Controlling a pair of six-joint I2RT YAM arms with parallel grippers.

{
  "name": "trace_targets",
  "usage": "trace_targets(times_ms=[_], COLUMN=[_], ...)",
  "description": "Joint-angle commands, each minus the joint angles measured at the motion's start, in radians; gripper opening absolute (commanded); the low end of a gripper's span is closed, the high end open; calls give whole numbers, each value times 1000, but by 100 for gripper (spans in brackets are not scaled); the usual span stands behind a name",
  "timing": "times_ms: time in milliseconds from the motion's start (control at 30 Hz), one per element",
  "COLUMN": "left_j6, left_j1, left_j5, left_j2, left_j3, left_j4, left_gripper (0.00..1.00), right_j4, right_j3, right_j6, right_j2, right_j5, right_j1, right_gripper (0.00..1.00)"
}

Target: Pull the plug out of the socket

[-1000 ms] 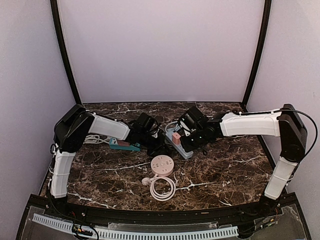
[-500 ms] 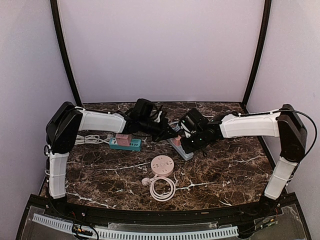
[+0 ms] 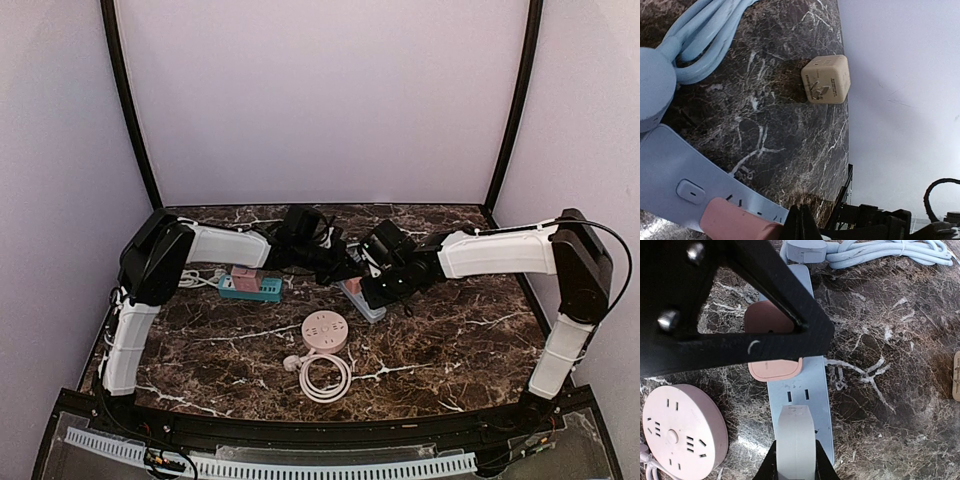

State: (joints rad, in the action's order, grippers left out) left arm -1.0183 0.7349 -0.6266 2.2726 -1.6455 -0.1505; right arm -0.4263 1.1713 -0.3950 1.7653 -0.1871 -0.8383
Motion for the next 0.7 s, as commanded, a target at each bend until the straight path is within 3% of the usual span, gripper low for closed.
trace_targets(times_ms=[0, 400, 667], left_j6=[-8, -43, 14], left_j1=[-9, -12, -9], left_j5=[-10, -25, 25], left_j2=[17, 17, 11], left_j3=[-9, 156, 206], left_j4=[-18, -97, 22], left_gripper=[0, 0, 0], right_j4=[69, 55, 44], right_j3=[-10, 17, 67], right_j6=[-24, -18, 6], right_j2=[21, 19, 9], right_j5=[-52, -73, -88], right_j1=[-2, -2, -2], right_gripper=[2, 2, 2])
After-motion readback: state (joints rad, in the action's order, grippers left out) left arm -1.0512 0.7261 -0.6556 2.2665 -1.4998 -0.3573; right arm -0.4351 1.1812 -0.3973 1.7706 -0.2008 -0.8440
